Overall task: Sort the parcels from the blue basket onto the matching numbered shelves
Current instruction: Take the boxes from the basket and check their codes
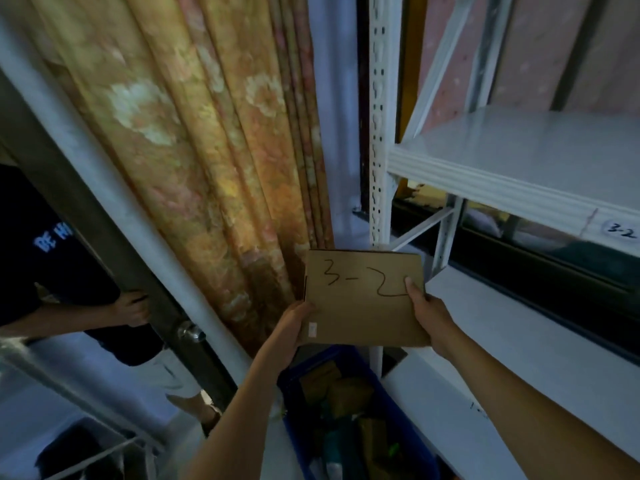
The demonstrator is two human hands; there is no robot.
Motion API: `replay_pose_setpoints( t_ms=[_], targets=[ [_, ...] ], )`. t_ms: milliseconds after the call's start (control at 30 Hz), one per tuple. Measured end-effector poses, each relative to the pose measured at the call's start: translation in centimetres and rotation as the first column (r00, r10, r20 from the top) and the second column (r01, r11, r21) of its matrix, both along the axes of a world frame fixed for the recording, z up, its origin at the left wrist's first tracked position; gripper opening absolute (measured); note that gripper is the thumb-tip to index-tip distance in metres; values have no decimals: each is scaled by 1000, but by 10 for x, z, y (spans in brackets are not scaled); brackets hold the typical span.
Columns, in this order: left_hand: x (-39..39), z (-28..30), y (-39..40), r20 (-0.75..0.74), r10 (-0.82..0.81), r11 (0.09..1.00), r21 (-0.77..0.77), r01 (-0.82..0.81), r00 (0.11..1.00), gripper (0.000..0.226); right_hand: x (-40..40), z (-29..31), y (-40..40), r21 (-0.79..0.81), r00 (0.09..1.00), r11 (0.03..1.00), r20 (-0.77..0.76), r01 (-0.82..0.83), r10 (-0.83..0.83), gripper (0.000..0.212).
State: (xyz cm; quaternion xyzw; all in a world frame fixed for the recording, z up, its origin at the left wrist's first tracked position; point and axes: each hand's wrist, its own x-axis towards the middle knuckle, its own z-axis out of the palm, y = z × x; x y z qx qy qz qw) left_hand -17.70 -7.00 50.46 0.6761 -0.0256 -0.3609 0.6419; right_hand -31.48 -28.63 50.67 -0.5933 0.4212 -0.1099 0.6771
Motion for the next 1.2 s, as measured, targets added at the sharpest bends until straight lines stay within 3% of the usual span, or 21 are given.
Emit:
replay_pose_setpoints(
  t_ms=[133, 233, 333, 433, 500, 667, 800, 933, 1067, 1200],
  targets=[
    [-2, 18, -22, 103, 46, 998, -51, -41, 994, 86, -12, 24, 8, -149, 988, 980, 94, 133, -120, 61],
    [-2, 33, -31, 179, 56, 994, -107, -37, 982, 101, -24, 45, 22, -220, 966, 947, 164, 233, -199, 54],
    [-2, 54, -43, 184, 26, 994, -110, -6, 983, 86, -40, 68, 33, -282, 932, 895, 210, 346, -295, 54],
    [-5, 77, -60, 162, -88, 985, -135, 110, 983, 54, -61, 92, 39, -322, 904, 847, 218, 423, -368, 56],
    [-10, 91, -68, 221, -137, 975, -144, 171, 966, 60, -76, 106, 44, -334, 885, 821, 221, 463, -409, 53],
    [-43, 121, -79, 420, -195, 952, -134, 274, 886, 107, -117, 141, 56, -272, 811, 764, 237, 584, -535, 56],
    [-73, 147, -78, 607, -182, 966, -37, 256, 774, 93, -139, 171, 69, -306, 758, 694, 256, 652, -600, 74],
    [-88, 167, -74, 634, -147, 958, -100, 269, 760, 94, -153, 192, 77, -394, 713, 599, 295, 697, -636, 66],
    [-97, 203, -74, 689, -84, 946, -171, 274, 719, 69, -159, 217, 76, -438, 694, 548, 323, 712, -643, 85],
    [-102, 228, -80, 720, -59, 945, -183, 272, 691, 68, -165, 240, 74, -473, 691, 517, 353, 714, -631, 91]
  ],
)
